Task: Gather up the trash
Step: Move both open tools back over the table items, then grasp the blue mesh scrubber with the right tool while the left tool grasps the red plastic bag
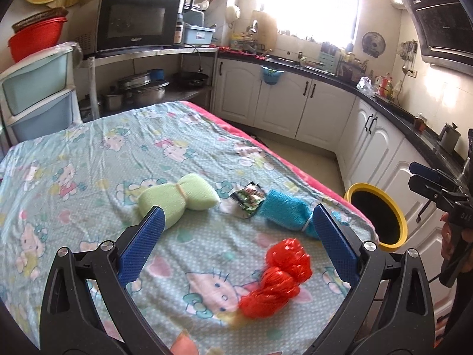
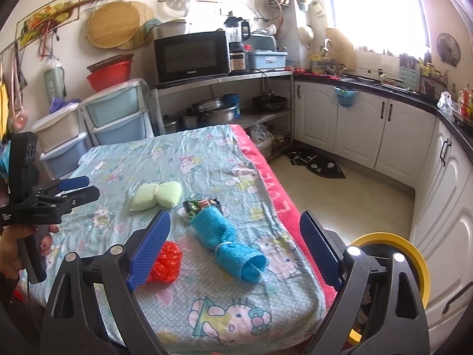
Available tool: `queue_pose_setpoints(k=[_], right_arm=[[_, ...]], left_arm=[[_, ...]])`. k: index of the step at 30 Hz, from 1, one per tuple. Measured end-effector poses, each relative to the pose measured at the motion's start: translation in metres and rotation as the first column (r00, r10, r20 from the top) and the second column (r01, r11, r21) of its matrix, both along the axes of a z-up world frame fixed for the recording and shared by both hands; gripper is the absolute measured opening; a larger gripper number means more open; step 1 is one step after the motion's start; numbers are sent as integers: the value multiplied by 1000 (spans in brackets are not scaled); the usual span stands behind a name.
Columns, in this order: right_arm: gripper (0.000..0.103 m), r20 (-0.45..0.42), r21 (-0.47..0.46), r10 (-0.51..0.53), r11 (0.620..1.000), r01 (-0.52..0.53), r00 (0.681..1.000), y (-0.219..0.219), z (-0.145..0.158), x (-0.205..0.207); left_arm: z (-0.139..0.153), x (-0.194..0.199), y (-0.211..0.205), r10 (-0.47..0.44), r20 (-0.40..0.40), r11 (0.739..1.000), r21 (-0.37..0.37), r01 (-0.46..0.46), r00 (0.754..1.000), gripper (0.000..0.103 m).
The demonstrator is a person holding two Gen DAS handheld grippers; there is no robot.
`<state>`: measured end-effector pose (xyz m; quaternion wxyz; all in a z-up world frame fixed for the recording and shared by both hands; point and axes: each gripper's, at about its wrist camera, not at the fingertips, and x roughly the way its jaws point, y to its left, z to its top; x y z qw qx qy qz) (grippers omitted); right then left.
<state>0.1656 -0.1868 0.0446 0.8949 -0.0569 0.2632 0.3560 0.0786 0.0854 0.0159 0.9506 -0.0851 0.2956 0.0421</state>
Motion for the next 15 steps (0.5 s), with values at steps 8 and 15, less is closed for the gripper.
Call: queue_pose_setpoints(k=[8,15], right_arm=[[86,-17,-38,64,997,-64,998,26,-10,-1],[87,-43,-82,92,992,-95,995,42,-25,6]], left_arm=[[-12,-11,12,25,-23,1000,-5,-25,999,92],[-28,-13,15,20,-50,1000,-18,-21,999,92]])
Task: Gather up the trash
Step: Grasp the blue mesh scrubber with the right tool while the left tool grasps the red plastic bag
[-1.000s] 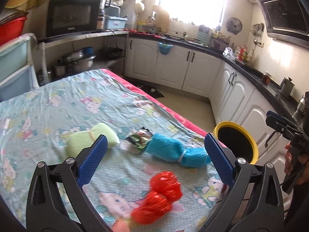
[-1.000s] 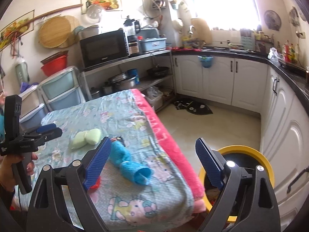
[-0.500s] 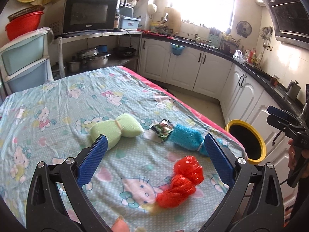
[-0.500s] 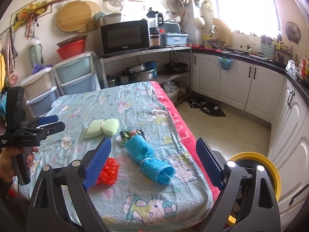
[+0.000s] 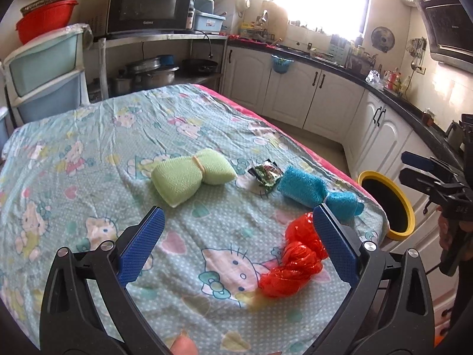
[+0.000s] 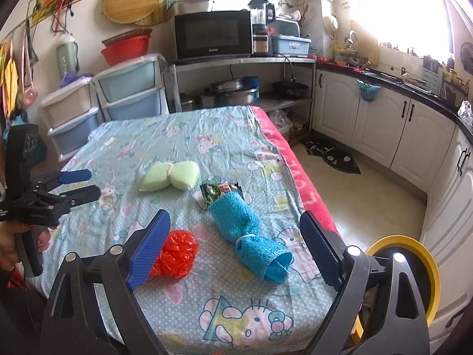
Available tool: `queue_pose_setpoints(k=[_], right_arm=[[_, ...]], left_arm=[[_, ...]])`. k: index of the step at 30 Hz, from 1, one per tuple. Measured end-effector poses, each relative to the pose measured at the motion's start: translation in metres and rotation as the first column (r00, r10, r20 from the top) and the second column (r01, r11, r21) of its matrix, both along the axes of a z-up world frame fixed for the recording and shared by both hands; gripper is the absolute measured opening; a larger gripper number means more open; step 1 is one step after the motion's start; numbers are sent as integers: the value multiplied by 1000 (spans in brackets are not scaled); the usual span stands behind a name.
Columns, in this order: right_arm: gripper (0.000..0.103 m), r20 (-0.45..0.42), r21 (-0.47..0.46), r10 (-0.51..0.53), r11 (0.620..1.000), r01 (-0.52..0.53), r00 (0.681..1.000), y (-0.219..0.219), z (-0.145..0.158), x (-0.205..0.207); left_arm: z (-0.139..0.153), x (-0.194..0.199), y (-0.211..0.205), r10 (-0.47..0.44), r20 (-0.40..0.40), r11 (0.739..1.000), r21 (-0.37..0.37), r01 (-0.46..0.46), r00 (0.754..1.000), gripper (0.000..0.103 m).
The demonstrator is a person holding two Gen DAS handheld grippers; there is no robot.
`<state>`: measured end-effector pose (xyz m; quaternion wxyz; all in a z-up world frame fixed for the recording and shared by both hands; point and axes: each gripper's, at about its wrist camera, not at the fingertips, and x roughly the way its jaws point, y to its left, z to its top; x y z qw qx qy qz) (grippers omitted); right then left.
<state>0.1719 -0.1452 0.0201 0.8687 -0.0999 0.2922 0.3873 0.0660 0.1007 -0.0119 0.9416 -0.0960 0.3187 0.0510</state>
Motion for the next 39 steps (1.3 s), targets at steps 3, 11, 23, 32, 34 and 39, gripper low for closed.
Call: queue_pose_setpoints(k=[3,11,23,32,34,39], right_arm=[[87,-20,-33,-2,999,1,1000,6,-12,9],[87,-81,-117,-8,993,-1,997,17,-49,34],[77,-199,-232,26,970,-73,980,36,-115,71],[22,-237,-255,90,955,-151,967,31,-127,65],[20,-235,-250,98,955,-158,967,27,-124,59],[18,-235,-203,91,969,-140,968,17,-111,47]], left_arm=[[-8,2,-3,-21,-14,1000,-3,21,1000,92],[-35,12,-20,-106,-68,994,-25,104,992,92],[-73,34,-53,-248,-147,968,-65,241,958,92],[-88,43,-60,-294,-192,956,-75,284,936,69],[-92,44,-63,-303,-208,953,-74,294,930,52],[-95,42,-69,-328,-228,945,-65,322,917,27]])
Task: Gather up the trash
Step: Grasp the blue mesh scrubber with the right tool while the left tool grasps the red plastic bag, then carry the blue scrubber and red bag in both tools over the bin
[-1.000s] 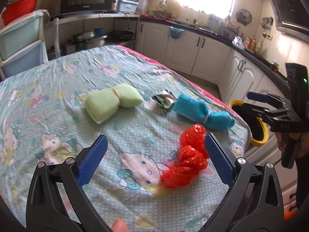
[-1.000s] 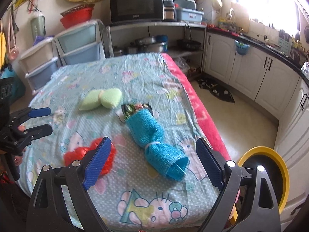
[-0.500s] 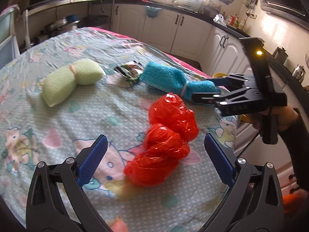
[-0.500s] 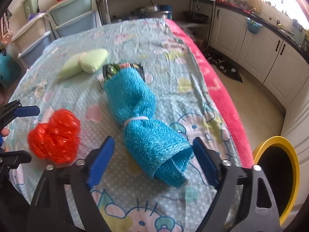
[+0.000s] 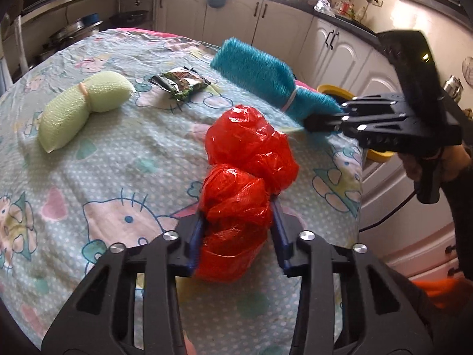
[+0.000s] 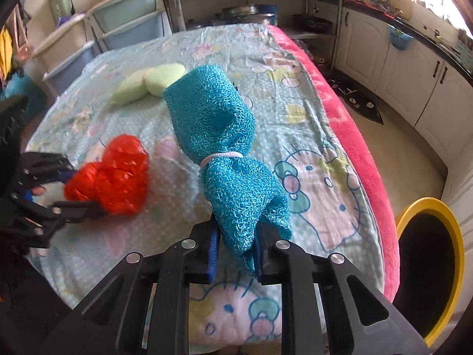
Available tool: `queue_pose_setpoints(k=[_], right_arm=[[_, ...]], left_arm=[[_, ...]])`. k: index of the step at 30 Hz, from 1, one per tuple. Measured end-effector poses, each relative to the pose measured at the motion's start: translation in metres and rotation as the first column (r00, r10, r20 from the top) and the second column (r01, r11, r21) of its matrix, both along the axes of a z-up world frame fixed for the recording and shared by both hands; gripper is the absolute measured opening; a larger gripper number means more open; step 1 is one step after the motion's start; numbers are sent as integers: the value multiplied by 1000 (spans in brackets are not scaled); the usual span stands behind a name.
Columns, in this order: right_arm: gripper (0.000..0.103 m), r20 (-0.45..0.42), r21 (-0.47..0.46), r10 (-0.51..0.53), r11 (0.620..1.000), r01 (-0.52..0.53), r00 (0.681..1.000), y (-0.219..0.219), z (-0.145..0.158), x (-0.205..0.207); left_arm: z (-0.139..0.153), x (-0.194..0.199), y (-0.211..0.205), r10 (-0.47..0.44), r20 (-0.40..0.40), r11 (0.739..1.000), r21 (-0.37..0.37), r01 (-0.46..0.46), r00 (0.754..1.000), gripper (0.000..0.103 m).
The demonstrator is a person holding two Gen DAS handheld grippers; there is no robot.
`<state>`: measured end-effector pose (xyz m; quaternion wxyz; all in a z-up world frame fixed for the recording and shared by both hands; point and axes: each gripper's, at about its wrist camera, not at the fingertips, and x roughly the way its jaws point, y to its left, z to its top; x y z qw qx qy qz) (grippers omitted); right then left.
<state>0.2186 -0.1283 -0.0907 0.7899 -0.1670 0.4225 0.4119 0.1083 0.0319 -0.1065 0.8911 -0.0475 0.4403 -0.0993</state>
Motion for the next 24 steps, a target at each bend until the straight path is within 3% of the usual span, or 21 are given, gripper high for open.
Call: queue_pose_setpoints(k=[9,24], right_arm=[[17,41,87,-26,996,22,999,-18,36,-23],[17,138,240,-192,958,155,972,-81,102,-27]], left_arm=[[34,-7,-8,-11,62,1000,-15,12,998,22],[103,13,-40,-22,211,1000,12,20,977,22]])
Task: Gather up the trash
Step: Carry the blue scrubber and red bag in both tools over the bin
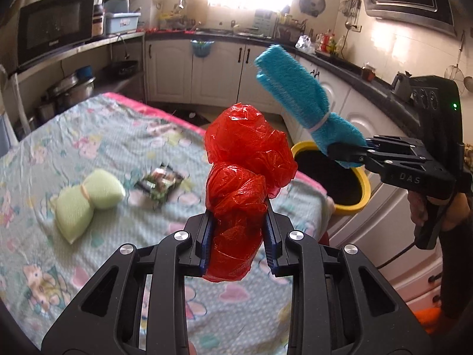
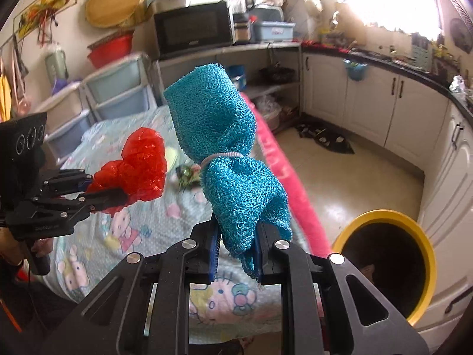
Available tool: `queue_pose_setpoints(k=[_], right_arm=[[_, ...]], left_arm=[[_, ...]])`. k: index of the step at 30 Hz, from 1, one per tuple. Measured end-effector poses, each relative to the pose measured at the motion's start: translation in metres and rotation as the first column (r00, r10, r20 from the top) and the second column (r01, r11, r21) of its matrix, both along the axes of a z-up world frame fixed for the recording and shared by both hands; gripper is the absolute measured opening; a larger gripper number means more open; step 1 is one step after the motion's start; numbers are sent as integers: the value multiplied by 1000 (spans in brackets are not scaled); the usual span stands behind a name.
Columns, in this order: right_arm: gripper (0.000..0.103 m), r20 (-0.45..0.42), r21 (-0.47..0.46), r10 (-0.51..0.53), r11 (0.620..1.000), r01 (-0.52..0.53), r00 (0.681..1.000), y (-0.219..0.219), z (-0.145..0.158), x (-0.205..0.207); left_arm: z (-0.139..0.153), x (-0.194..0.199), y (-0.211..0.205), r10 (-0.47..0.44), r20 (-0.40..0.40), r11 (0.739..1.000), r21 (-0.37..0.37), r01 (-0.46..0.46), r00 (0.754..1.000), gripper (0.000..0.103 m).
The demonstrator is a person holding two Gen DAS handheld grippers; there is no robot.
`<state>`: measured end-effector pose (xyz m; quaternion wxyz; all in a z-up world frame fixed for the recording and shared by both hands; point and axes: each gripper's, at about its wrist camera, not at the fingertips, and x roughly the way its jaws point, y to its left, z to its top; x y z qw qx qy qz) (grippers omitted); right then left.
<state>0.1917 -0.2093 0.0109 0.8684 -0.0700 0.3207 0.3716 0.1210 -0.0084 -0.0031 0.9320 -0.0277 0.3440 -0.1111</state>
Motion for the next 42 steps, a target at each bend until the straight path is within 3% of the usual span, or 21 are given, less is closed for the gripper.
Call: queue_pose_setpoints(k=[11,21,35,42], right_arm=[[17,58,68,-149,987,145,987,-54,28,7],[17,109,111,-326,943,315,939,-111,46,9],[17,112,134,-497,866,483,860,-158,39,12],[18,60,123,-544,836,534,837,-170,27,21]], left_arm=[[33,28,-33,-55,68,998,-7,56,996,22],[43,67,-77,-128,85,991,-33,131,988,22],[49,106,-133,-222,96,974,-19,225,970,22],[39,128,-154,-254,70,966,-25,257,965,22]])
